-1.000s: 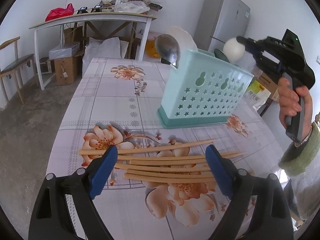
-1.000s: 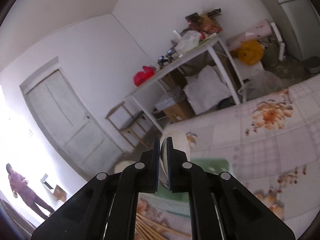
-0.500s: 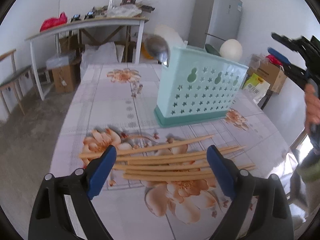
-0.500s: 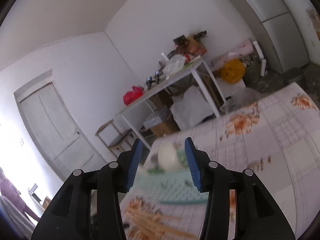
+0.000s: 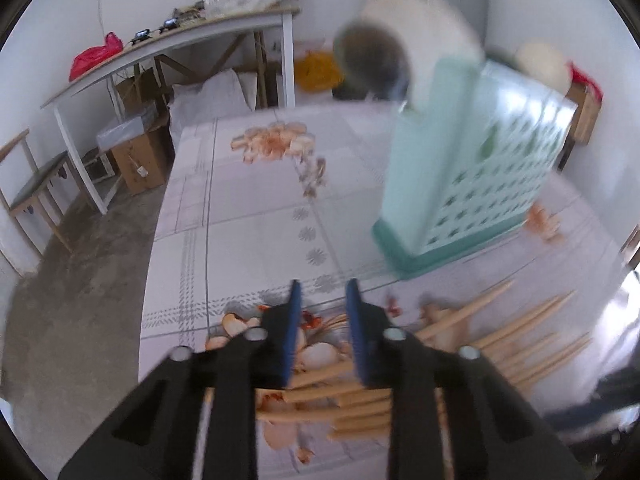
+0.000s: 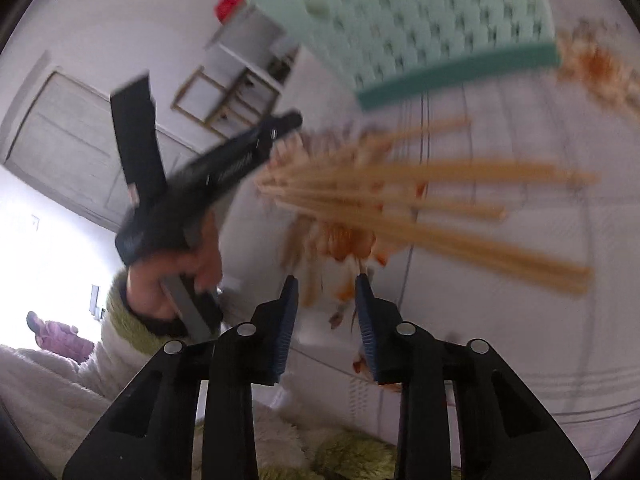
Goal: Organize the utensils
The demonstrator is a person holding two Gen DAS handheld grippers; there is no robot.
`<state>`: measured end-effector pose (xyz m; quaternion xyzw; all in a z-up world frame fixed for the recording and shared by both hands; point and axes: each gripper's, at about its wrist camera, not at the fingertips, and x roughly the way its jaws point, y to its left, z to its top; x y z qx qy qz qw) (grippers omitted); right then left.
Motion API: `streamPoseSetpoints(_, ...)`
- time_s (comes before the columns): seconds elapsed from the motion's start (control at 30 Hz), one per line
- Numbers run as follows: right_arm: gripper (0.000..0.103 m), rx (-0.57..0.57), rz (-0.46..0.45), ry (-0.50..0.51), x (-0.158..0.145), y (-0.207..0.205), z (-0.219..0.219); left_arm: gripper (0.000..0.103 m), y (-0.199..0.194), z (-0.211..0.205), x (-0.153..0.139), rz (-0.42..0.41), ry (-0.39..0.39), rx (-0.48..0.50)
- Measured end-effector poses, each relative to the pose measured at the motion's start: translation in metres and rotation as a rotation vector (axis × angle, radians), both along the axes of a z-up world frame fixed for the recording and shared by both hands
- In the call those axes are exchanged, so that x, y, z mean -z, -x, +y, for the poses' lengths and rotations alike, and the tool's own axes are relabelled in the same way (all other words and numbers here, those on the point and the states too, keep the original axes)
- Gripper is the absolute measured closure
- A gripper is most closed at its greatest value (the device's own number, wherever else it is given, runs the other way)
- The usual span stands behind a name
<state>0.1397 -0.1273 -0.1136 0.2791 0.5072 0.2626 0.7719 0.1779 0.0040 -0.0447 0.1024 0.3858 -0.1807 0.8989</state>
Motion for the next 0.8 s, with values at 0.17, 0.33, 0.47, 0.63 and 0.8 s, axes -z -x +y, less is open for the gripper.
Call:
streamPoseSetpoints(0.17,0.086,0.066,0.033,-0.016,0.007,-0.008,-0.007,0.099,-0.014,-0.002,0.014,0.083,-0.013,0.016)
streamPoseSetpoints(0.33,0.087,0.172,0.077,-0.076,0.016,-0.013,-0.029,0.099,-0.005,-0.009,0.014,0.105,-0.005,0.045)
streamPoseSetpoints(0.47,0.087,0.237,0.092,-0.104,0.02,-0.017,-0.047,0.099,0.009,-0.019,0.013,0.161,0.049,0.094)
streamPoseSetpoints(0.63,0.087,0.28,0.092,-0.1,0.021,-0.013,-0.058,0.099,0.027,-0.029,0.013,0.22,0.123,0.115)
streamPoseSetpoints(0.8,0.087,0.318,0.093,-0.104,0.024,-0.012,-0.068,0.099,0.042,-0.035,0.014,0.264,0.178,0.105)
